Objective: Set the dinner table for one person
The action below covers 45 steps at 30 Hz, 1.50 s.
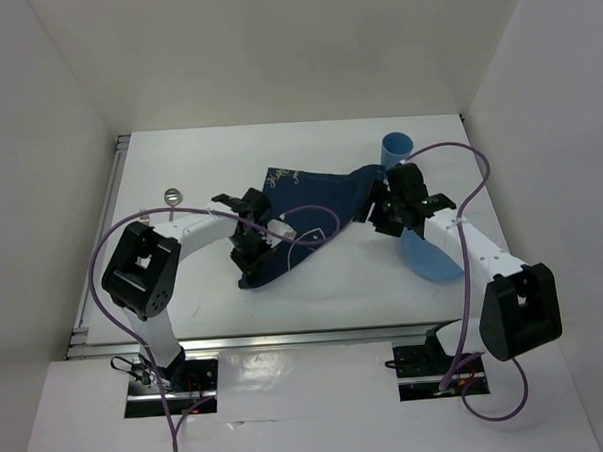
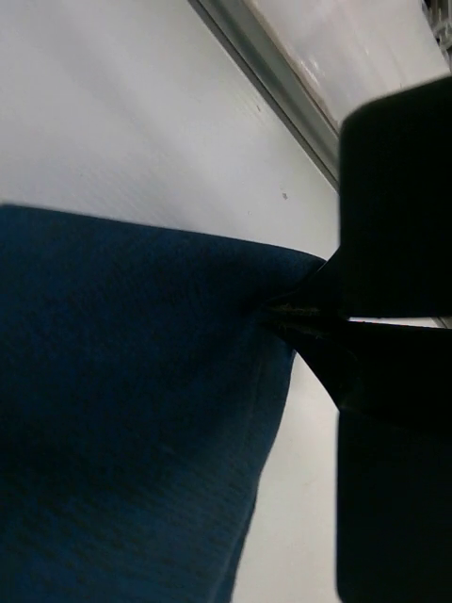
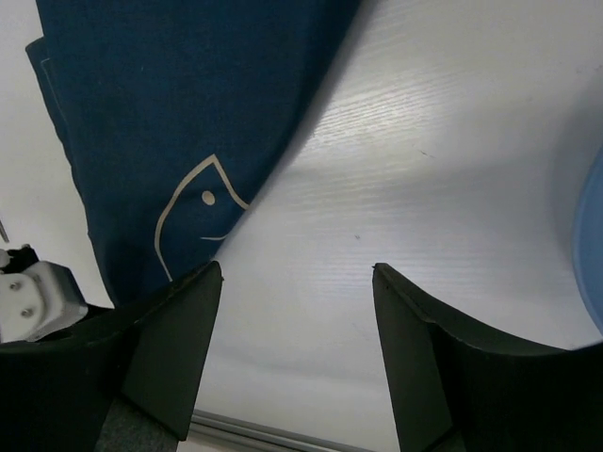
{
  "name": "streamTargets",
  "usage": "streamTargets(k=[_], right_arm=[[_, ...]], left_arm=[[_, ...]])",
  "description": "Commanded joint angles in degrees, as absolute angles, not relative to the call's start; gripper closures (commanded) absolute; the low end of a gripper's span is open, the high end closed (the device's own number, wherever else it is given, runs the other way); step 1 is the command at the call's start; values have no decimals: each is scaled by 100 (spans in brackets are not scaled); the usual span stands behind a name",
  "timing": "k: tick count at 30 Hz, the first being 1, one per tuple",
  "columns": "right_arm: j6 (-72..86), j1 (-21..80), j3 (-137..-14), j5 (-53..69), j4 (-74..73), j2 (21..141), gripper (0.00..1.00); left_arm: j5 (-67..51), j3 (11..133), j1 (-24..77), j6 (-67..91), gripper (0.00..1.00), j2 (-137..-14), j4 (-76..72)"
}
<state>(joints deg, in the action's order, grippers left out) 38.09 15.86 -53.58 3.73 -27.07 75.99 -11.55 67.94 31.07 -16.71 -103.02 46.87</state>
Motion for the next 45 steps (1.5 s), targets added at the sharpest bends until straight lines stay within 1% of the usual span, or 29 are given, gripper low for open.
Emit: streamTargets(k=[1, 4, 5, 7, 10, 12, 13, 14, 16, 18, 20, 21, 22, 24, 25, 26, 28, 29, 30, 31, 33, 34, 35, 36, 38, 40, 42, 43, 45], right_arm=[[3788, 1652, -5721, 306, -2506, 7804, 26], [3657, 1801, -5941, 615, -2286, 8348, 24], [3656, 1854, -6176, 615, -2285, 8532, 21], [3595, 1924, -6450, 554, -2425, 9209, 18], [3595, 1925, -7030, 483, -2549, 10061, 16], [3595, 1986, -7364, 378, -2549, 10579, 15], [3595, 1986, -7470, 378, -2601, 10747, 15], [3595, 1986, -7575, 326, -2602, 10906, 15], [3595, 1986, -7787, 325, -2663, 11293, 18], [3595, 1986, -7787, 272, -2663, 11425, 40], [3595, 1986, -7647, 272, -2663, 11374, 66], [3673, 1986, -7394, 272, -2663, 11303, 97], [3674, 1986, -7226, 272, -2663, 11190, 100], [3840, 1986, -6796, 473, -2663, 10689, 100], [3841, 2065, -6350, 544, -2663, 10470, 100], [3937, 2118, -6146, 545, -2663, 9981, 100], [4139, 2486, -5681, 545, -3092, 9460, 100], [4140, 2635, -5582, 545, -3259, 8996, 65], [4192, 2802, -5520, 545, -3661, 8791, 38], [4332, 3100, -5520, 275, -3935, 8615, 22], [4403, 3374, -5948, -138, -4619, 8168, 8], [4403, 3575, -6220, -593, -4754, 8078, 8], [4351, 3647, -6849, -841, -4851, 8077, 8], [4177, 3647, -7160, -1053, -4904, 8077, 8], [3878, 3700, -7827, -1361, -4642, 8357, 8], [3359, 3403, -8172, -1267, -4124, 9024, 8], [3077, 3218, -8813, -1196, -3825, 9647, 8], [2789, 3051, -9059, -1100, -3588, 10338, 8], [2532, 2910, -10025, -879, -3507, 11088, 10]], left_arm=[[-1889, 6847, 2892, -1354, 100, -10204, 4711], [-2170, 6785, 2733, -1354, 100, -10257, 4824], [-2241, 6785, 2655, -1423, 98, -10257, 4877], [-2364, 6838, 2575, -1529, 92, -10195, 4992], [-2312, 6891, 2435, -1652, 91, -10143, 5115], [-2232, 6768, 2312, -1652, 93, -10090, 5167], [-2232, 6768, 2312, -1652, 98, -10090, 5168], [-2172, 6698, 2251, -1652, 100, -10090, 5168], [-2171, 6609, 2197, -1705, 100, -10090, 5168], [-2171, 6478, 2145, -1766, 100, -10090, 5168], [-2031, 6478, 1996, -1819, 100, -10037, 5168], [-2030, 6478, 1908, -1819, 100, -9976, 5168], [-1961, 6478, 1812, -1819, 100, -9976, 5168], [-1960, 6478, 1416, -1880, 100, -9976, 5168], [-1960, 6538, 1267, -1881, 100, -9976, 5168], [-1960, 6591, 1005, -1881, 100, -9976, 5220], [-2021, 6714, 783, -1942, 100, -10028, 5290], [-2021, 6715, 652, -2003, 100, -10081, 5291], [-2021, 6715, 650, -2082, 100, -10081, 5291], [-2021, 6767, 581, -2083, 100, -10142, 5291], [-2021, 6768, 580, -2153, 100, -10203, 5291], [-2021, 6820, 580, -2153, 100, -10274, 5291], [-2021, 6820, 528, -2153, 100, -10274, 5291], [-2021, 6881, 527, -2153, 100, -10344, 5343], [-2074, 6934, 527, -2206, 100, -10415, 5344], [-2074, 6995, 475, -2206, 100, -10476, 5344], [-2074, 6996, 475, -2153, 100, -10477, 5344], [-2074, 7048, 475, -2153, 100, -10477, 5344], [-2074, 7049, 422, -2092, 100, -10477, 5344]])
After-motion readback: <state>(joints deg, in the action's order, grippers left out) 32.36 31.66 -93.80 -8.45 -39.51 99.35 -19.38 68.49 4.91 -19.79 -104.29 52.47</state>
